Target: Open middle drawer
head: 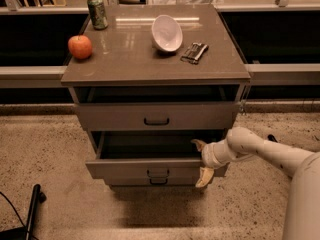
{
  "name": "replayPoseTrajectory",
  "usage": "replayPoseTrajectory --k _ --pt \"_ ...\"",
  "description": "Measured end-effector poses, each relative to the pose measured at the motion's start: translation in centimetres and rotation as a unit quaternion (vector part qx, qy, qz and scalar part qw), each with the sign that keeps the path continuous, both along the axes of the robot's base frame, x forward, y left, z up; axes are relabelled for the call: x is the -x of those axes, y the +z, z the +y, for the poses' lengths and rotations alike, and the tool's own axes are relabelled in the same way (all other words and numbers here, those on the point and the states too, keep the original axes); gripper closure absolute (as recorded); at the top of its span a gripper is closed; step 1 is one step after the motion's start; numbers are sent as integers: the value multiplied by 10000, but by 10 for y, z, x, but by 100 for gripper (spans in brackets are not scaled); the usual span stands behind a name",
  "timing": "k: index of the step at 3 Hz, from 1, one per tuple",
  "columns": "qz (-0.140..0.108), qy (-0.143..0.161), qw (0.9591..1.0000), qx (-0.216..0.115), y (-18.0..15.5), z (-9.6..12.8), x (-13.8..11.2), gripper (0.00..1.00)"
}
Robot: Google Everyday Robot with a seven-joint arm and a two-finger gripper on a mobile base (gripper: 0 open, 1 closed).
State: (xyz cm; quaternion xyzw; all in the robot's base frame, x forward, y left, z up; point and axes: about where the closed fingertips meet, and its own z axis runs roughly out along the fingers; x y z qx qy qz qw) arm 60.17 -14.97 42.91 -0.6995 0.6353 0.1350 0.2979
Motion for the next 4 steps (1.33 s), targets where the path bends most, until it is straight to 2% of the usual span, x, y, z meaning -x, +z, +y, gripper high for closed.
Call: replayPoseTrajectory --k 1,2,3,4 --pt "280 34 9996 39 -13 2 21 17" --pt "635 172 9977 175 -19 14 59 40" --pt "754 216 9966 242 -17 18 75 40" --pt "766 159 9964 339 -2 19 88 39"
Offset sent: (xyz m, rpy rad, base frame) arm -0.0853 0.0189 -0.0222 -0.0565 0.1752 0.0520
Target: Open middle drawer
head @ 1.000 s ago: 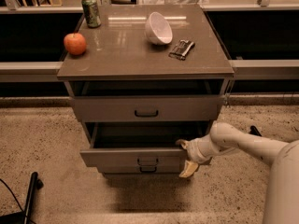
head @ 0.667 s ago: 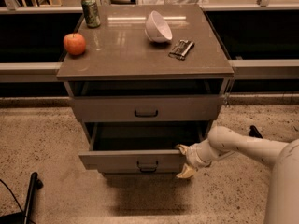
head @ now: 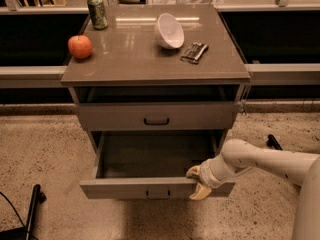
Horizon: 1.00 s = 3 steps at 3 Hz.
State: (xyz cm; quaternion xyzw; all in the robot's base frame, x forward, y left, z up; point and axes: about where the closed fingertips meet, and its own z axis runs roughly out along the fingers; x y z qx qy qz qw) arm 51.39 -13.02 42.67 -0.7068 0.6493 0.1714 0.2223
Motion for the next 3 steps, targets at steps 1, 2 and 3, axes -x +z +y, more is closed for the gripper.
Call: replayPoseTrajectory --k 1,2,3 --pt "-76 17 9998 195 26 0 16 35" --pt "-247 87 9988 423 50 0 12 31" --pt "-450 167 9970 604 71 -4 -14 29"
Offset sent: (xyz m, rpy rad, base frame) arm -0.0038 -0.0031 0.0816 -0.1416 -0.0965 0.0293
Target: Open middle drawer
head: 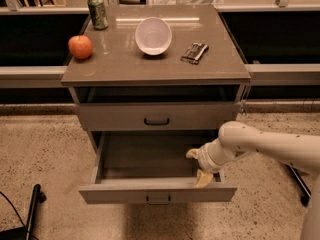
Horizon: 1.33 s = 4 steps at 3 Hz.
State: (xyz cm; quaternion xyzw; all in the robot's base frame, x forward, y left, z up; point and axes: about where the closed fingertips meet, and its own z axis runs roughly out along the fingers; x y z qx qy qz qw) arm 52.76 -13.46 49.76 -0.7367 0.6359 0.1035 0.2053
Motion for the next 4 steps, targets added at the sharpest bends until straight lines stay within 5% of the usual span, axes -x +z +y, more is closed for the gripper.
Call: replayPoseTrajectory --k 2,4 --pt "-53 -235 9996 153 -11 -9 -66 47" --pt "288 -366 9989 -21 -83 -11 -75 80"
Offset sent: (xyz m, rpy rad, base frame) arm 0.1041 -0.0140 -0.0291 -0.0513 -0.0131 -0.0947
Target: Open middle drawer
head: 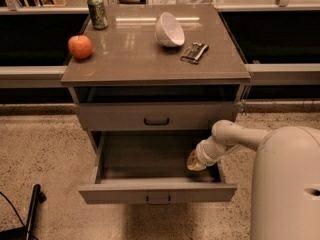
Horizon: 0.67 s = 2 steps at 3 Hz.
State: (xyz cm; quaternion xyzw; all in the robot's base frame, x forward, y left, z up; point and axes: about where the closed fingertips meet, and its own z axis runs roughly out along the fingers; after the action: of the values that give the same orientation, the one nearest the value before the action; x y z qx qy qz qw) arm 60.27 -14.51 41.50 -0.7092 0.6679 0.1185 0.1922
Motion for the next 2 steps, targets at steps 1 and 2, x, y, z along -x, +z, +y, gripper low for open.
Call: replayPoseTrajectory --k 1,2 --pt "290 57 9995 -148 -24 5 23 82" --pt "604 179 9977 -238 -32 12 52 79"
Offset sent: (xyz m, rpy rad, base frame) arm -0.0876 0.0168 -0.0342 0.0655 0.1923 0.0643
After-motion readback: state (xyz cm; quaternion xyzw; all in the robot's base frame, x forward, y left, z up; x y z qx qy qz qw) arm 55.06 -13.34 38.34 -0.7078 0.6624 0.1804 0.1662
